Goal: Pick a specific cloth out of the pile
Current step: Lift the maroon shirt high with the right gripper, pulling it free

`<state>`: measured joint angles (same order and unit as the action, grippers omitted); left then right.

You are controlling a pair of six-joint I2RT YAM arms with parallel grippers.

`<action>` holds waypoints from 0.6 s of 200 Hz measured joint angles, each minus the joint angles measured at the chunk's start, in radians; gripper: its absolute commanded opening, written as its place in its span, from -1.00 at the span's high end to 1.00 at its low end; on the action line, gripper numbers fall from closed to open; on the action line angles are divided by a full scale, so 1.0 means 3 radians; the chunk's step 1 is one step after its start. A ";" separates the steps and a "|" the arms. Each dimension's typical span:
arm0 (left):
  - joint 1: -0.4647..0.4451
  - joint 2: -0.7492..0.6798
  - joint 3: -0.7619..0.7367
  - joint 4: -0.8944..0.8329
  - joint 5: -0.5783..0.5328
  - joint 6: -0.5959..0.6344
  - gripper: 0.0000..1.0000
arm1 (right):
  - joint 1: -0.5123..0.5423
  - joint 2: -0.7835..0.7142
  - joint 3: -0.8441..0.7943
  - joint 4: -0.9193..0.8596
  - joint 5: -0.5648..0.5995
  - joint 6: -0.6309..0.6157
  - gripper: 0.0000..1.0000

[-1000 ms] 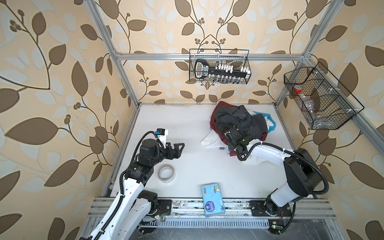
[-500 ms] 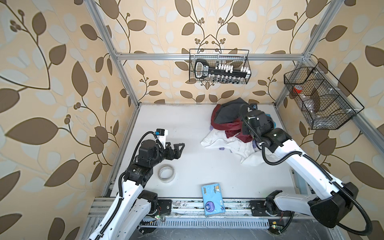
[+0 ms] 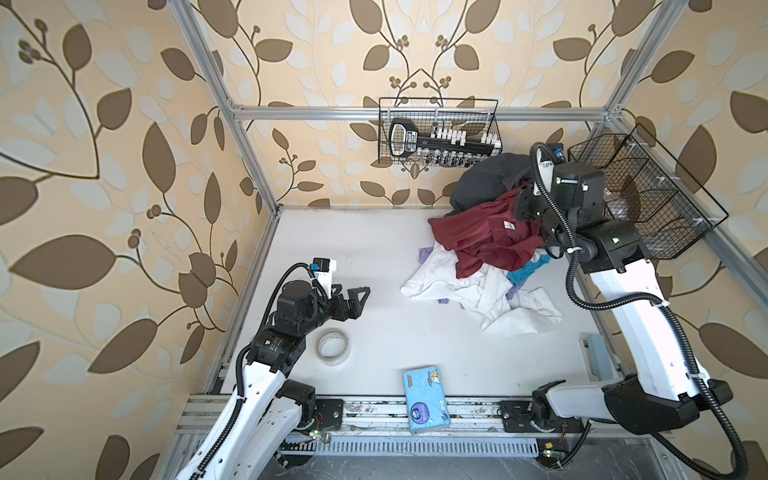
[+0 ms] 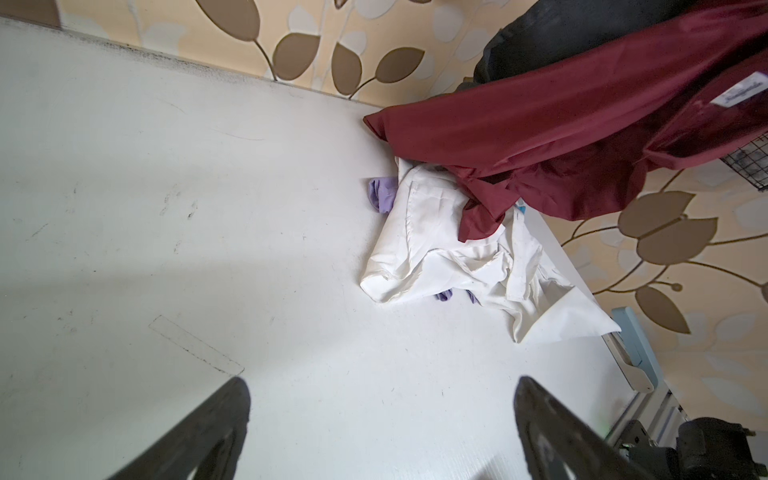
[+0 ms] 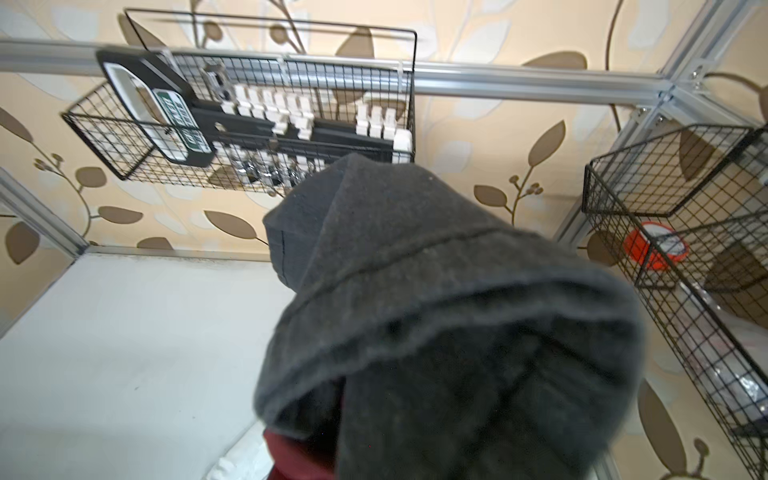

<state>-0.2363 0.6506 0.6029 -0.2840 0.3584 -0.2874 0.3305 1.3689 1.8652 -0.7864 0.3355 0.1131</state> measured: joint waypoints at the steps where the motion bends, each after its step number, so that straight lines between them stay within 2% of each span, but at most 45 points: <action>1: -0.0001 0.0000 0.0000 0.0000 0.0000 0.0000 -0.98 | -0.0001 0.0003 0.0010 -0.0005 -0.0014 -0.0005 1.00; 33: -0.0001 0.0000 0.0000 0.0000 0.0000 0.0001 -0.98 | -0.0195 0.0142 -0.0001 -0.0178 -0.0398 -0.0088 1.00; 58: -0.0003 0.0000 0.0000 0.0000 0.0001 0.0003 -0.98 | -0.0518 0.0551 -0.0155 -0.0266 -0.0636 -0.0141 0.95; 66: -0.0003 0.0000 0.0000 0.0000 0.0001 0.0003 -0.98 | -0.0599 0.0759 -0.0206 -0.0290 -0.0647 -0.0144 0.77; 78: -0.0003 0.0000 0.0000 0.0000 0.0001 0.0003 -0.98 | -0.0688 0.1054 -0.0267 -0.0315 -0.0656 -0.0151 0.64; 89: -0.0003 0.0000 0.0000 0.0000 0.0001 0.0003 -0.98 | -0.0746 0.1288 -0.0351 -0.0312 -0.0664 -0.0146 0.13; 113: -0.0003 0.0001 0.0000 0.0000 0.0001 0.0004 -0.98 | -0.0779 0.1410 -0.0615 -0.0281 -0.0763 -0.0103 -0.26; 120: -0.0003 0.0003 0.0000 0.0000 0.0001 0.0004 -0.98 | -0.0777 0.1352 -0.0712 -0.0226 -0.0815 -0.0086 -0.32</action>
<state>-0.2371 0.6514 0.6029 -0.2840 0.3588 -0.2863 0.0975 1.7744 1.6516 -0.8543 0.0910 0.0872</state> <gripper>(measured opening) 0.989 0.604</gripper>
